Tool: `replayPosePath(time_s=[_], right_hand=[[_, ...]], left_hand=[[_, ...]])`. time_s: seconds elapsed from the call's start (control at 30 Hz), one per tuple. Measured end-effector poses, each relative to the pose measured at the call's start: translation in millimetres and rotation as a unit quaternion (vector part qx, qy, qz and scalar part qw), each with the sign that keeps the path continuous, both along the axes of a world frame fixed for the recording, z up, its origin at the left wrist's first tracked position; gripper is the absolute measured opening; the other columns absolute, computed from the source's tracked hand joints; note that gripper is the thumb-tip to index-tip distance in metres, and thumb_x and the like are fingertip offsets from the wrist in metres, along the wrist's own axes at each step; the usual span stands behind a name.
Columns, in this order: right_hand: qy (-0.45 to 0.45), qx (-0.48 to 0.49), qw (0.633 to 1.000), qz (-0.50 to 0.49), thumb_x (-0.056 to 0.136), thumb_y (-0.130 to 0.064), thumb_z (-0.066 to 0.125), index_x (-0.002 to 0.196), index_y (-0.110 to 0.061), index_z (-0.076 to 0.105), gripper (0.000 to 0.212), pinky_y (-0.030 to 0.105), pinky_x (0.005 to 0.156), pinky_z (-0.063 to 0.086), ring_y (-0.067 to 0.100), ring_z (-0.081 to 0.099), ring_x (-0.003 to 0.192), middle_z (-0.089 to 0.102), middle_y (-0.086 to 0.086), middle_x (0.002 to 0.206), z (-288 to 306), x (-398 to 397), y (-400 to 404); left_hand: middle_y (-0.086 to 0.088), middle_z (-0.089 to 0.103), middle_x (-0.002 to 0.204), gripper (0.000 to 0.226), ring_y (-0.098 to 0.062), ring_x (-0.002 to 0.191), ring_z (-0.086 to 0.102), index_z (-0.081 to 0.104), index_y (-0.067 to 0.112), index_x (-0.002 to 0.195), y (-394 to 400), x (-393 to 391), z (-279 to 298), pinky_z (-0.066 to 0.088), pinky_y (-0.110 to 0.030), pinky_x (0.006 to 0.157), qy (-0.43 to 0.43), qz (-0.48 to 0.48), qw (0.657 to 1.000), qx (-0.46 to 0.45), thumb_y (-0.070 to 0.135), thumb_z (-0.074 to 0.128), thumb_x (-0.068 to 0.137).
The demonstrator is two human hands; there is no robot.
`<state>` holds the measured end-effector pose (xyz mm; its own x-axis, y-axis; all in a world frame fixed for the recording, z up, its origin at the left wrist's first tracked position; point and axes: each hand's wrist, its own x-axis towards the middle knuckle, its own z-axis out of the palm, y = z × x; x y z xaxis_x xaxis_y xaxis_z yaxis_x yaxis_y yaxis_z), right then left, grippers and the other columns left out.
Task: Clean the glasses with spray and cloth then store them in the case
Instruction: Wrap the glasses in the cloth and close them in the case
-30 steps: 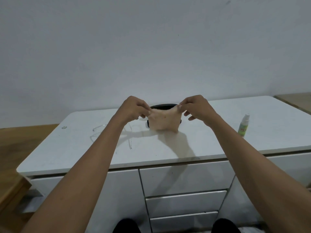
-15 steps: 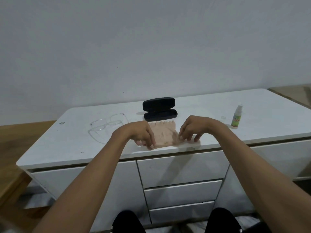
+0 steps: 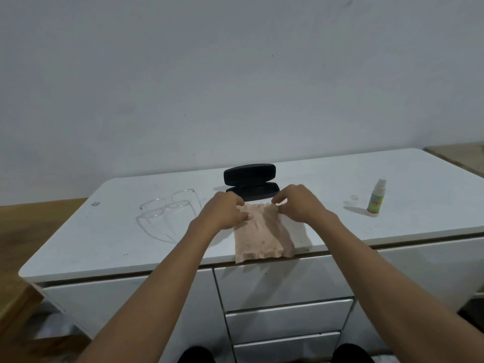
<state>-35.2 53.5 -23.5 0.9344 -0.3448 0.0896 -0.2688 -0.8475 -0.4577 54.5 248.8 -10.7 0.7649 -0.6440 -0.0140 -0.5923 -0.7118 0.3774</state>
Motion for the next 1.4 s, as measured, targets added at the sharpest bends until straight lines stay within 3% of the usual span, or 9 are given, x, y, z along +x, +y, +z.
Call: replayPosePath(time_s=[0.17, 0.37, 0.47, 0.67, 0.9, 1.03, 1.2, 1.3, 1.4], right_hand=[[0.044, -0.07, 0.996, 0.021, 0.095, -0.03, 0.062, 0.116, -0.031, 0.075, 0.025, 0.04, 0.09, 0.052, 0.028, 0.059, 0.111, 0.064, 0.011, 0.116, -15.0, 10.5, -1.1], [0.051, -0.158, 0.986, 0.034, 0.094, -0.013, 0.05, 0.117, -0.023, 0.071, 0.033, 0.04, 0.084, 0.041, 0.031, 0.045, 0.12, 0.065, 0.007, 0.113, -17.2, 14.9, -4.8], [0.029, -0.181, 0.983, 0.022, 0.094, -0.01, 0.05, 0.121, -0.022, 0.07, 0.036, 0.039, 0.083, 0.035, 0.032, 0.043, 0.119, 0.059, 0.006, 0.124, -18.8, 16.2, -1.7], [-0.018, -0.137, 0.99, 0.037, 0.095, -0.018, 0.055, 0.118, -0.022, 0.075, 0.031, 0.044, 0.088, 0.05, 0.031, 0.049, 0.113, 0.069, 0.004, 0.119, -18.4, 17.2, 3.2], [0.008, -0.124, 0.992, 0.038, 0.094, -0.024, 0.06, 0.104, -0.021, 0.077, 0.02, 0.043, 0.083, 0.052, 0.03, 0.05, 0.112, 0.069, 0.003, 0.109, -18.7, 16.7, 4.8], [-0.052, -0.113, 0.991, 0.055, 0.092, -0.024, 0.064, 0.111, -0.022, 0.078, 0.024, 0.04, 0.083, 0.054, 0.026, 0.058, 0.109, 0.073, 0.001, 0.111, -12.0, 22.0, 14.3], [-0.107, -0.079, 0.984, 0.12, 0.086, -0.022, 0.07, 0.095, -0.018, 0.078, 0.013, 0.043, 0.073, 0.06, 0.021, 0.067, 0.086, 0.077, -0.002, 0.088, -1.2, 43.2, 53.4], [-0.111, -0.054, 0.98, 0.154, 0.09, -0.019, 0.073, 0.114, -0.022, 0.076, 0.025, 0.042, 0.084, 0.059, 0.019, 0.068, 0.102, 0.078, -0.001, 0.105, 2.5, 53.7, 85.4], [-0.101, -0.067, 0.977, 0.177, 0.094, -0.015, 0.069, 0.129, -0.029, 0.069, 0.038, 0.042, 0.089, 0.056, 0.02, 0.062, 0.11, 0.073, -0.001, 0.115, -0.4, 65.3, 107.9]], left_hand=[[-0.004, 0.065, 0.084, 0.04, -0.026, 0.081, 0.064, 0.061, 0.019, 0.074, -5.4, 9.2, -13.2, 0.049, -0.035, 0.068, -0.042, -0.021, 0.996, 0.074, 0.056, 0.068, 0.086], [-0.004, 0.065, 0.089, 0.044, -0.024, 0.084, 0.062, 0.069, 0.019, 0.091, -6.0, 18.8, -18.2, 0.055, -0.04, 0.078, -0.075, -0.038, 0.992, 0.099, 0.062, 0.062, 0.089], [-0.004, 0.064, 0.086, 0.044, -0.024, 0.081, 0.061, 0.068, 0.019, 0.082, -5.7, 20.9, -22.7, 0.054, -0.038, 0.073, -0.088, -0.042, 0.992, 0.082, 0.062, 0.062, 0.087], [-0.005, 0.057, 0.074, 0.05, -0.024, 0.077, 0.053, 0.046, 0.021, 0.059, -4.8, 14.2, -24.8, 0.036, -0.032, 0.061, -0.127, -0.04, 0.99, 0.049, 0.056, 0.064, 0.09], [-0.002, 0.06, 0.078, 0.046, -0.025, 0.089, 0.05, 0.049, 0.021, 0.066, -0.9, 12.4, -27.4, 0.04, -0.036, 0.07, -0.159, -0.061, 0.984, 0.061, 0.058, 0.055, 0.094], [0.0, 0.075, 0.099, 0.036, -0.028, 0.101, 0.06, 0.075, 0.021, 0.099, 9.5, 14.7, -21.5, 0.054, -0.043, 0.081, -0.173, -0.067, 0.982, -0.046, 0.053, 0.062, 0.091], [-0.001, 0.075, 0.112, 0.034, -0.027, 0.117, 0.054, 0.073, 0.022, 0.121, 46.9, 20.2, -6.1, 0.048, -0.042, 0.094, -0.176, -0.003, 0.98, -0.096, 0.044, 0.064, 0.096], [0.0, 0.076, 0.11, 0.029, -0.027, 0.118, 0.054, 0.073, 0.021, 0.12, 81.5, 21.5, -4.3, 0.047, -0.039, 0.094, -0.18, 0.04, 0.975, -0.124, 0.037, 0.063, 0.098], [-0.008, 0.078, 0.101, 0.029, -0.034, 0.112, 0.058, 0.077, 0.015, 0.115, 114.8, 20.0, -2.2, 0.05, -0.043, 0.092, -0.207, 0.08, 0.965, -0.14, 0.006, 0.059, 0.094]])
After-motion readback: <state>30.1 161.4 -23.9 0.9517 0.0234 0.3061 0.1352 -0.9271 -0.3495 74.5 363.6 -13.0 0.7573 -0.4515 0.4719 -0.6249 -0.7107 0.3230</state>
